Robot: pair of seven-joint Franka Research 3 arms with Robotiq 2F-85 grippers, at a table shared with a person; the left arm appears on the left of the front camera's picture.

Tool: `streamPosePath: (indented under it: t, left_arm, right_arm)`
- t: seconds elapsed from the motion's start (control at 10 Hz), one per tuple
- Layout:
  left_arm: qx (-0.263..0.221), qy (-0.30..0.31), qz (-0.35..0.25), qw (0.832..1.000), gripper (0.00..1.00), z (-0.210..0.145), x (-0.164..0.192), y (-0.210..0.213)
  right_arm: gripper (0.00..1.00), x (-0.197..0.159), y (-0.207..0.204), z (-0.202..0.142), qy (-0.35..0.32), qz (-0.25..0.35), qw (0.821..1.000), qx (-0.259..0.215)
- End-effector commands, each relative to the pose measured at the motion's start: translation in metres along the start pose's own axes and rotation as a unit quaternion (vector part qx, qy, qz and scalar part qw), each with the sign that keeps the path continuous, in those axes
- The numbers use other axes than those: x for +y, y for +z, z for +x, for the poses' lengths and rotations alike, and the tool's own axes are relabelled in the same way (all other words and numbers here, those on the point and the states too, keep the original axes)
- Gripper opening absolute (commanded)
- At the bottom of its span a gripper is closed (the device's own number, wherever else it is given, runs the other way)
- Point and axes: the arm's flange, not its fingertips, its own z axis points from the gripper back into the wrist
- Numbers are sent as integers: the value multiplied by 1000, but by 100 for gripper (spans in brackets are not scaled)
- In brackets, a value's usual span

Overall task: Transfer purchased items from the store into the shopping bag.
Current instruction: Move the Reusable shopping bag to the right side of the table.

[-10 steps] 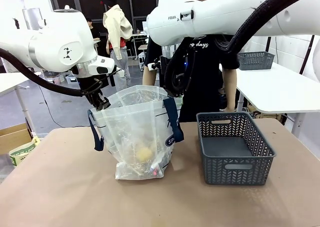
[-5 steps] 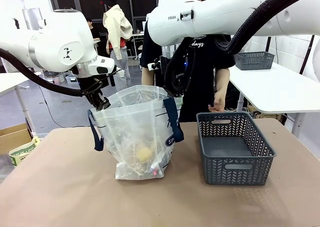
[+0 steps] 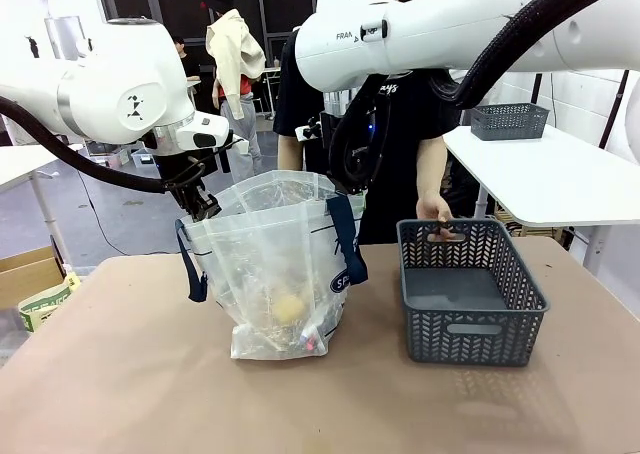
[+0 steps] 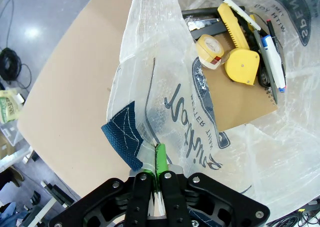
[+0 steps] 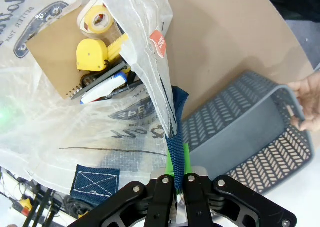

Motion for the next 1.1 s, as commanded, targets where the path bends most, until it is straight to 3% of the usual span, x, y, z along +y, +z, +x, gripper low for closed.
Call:
streamPosePath:
  t: [0.0,0.4,0.7,1.0]
  left_arm:
    - [-1,6,2,1000,0,0,1,1]
    - [0,0,0,1000,0,0,0,0]
    - [-35,2,-6,999,0,10,-7,7]
    - [-85,37,-36,995,0,18,0,7]
  right_arm:
    - [0,-1,1,-1,-3,0,1000,0]
    - [0,0,0,0,0,0,1000,0]
    - [0,15,4,7,-11,6,1000,-27]
    - [0,21,5,15,-68,53,995,-57]
